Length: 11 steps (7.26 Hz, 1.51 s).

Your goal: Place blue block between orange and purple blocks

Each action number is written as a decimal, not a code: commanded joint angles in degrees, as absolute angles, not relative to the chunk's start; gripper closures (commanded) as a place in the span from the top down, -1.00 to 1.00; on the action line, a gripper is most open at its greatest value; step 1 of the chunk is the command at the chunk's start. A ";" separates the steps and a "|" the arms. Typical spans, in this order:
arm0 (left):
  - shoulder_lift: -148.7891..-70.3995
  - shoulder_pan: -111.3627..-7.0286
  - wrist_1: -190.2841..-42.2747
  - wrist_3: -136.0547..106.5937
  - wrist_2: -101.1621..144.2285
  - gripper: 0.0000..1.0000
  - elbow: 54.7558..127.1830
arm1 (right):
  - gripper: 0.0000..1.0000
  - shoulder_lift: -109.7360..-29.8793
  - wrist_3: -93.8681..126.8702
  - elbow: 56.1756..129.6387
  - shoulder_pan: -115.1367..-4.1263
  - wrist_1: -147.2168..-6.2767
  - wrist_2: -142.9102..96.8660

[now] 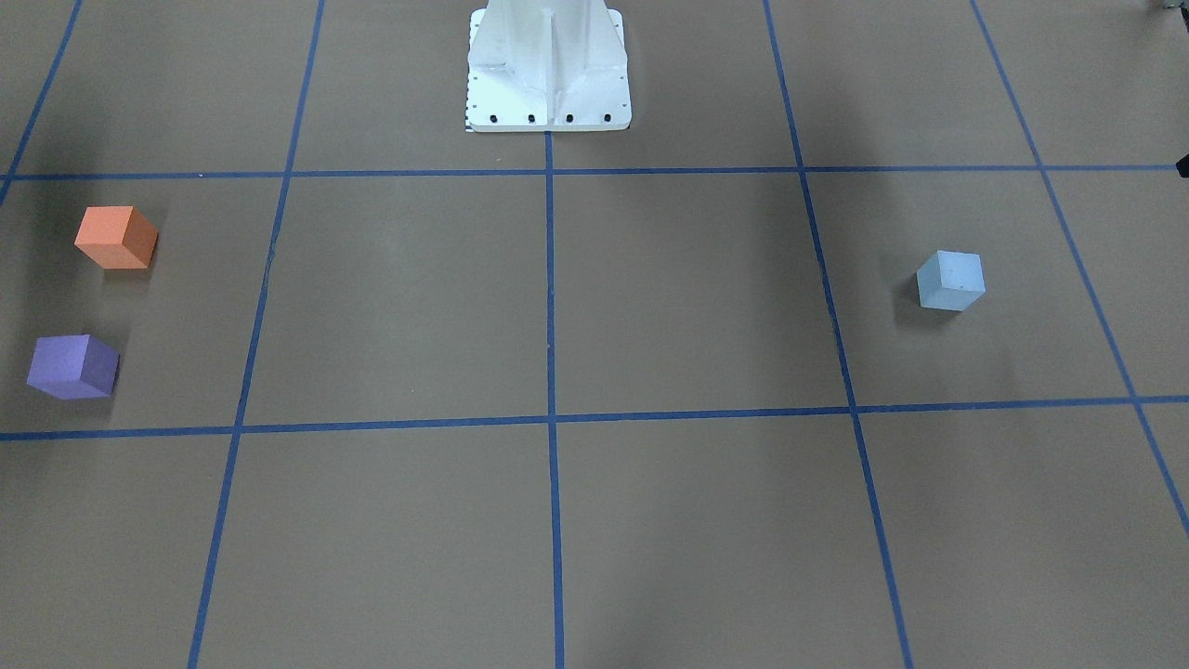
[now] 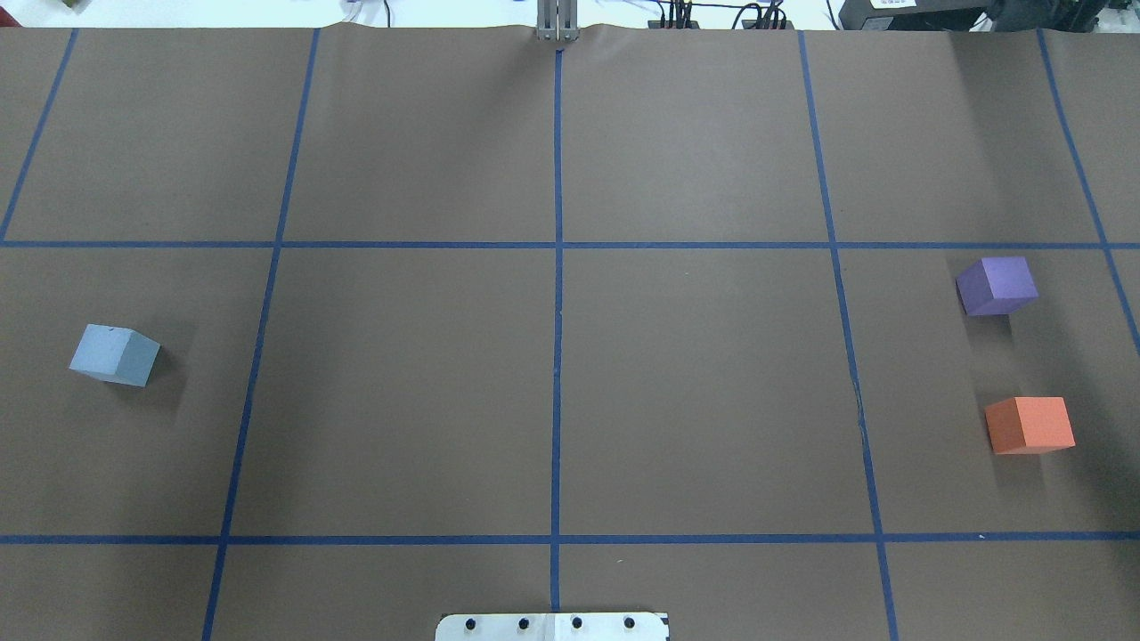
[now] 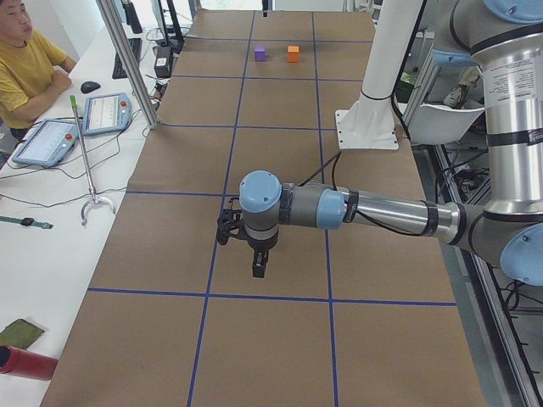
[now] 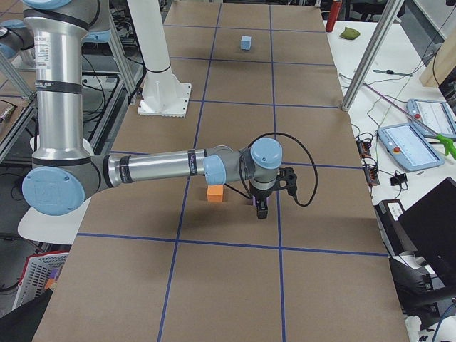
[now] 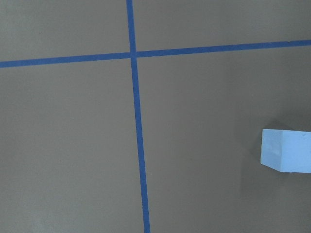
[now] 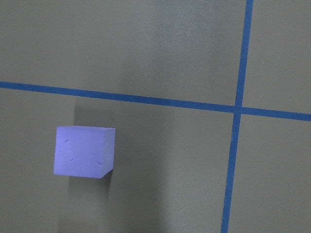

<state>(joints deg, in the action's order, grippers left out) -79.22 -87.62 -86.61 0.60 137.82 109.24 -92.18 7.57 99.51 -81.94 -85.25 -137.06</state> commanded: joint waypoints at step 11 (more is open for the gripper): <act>-89.45 -60.07 -109.42 -27.56 133.38 1.00 101.78 | 1.00 -92.46 8.17 98.96 -80.60 -84.55 -137.11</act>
<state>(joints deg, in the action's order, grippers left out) -86.53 -66.36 -107.99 -20.73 137.74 101.73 -92.33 8.06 99.00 -80.69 -84.68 -137.19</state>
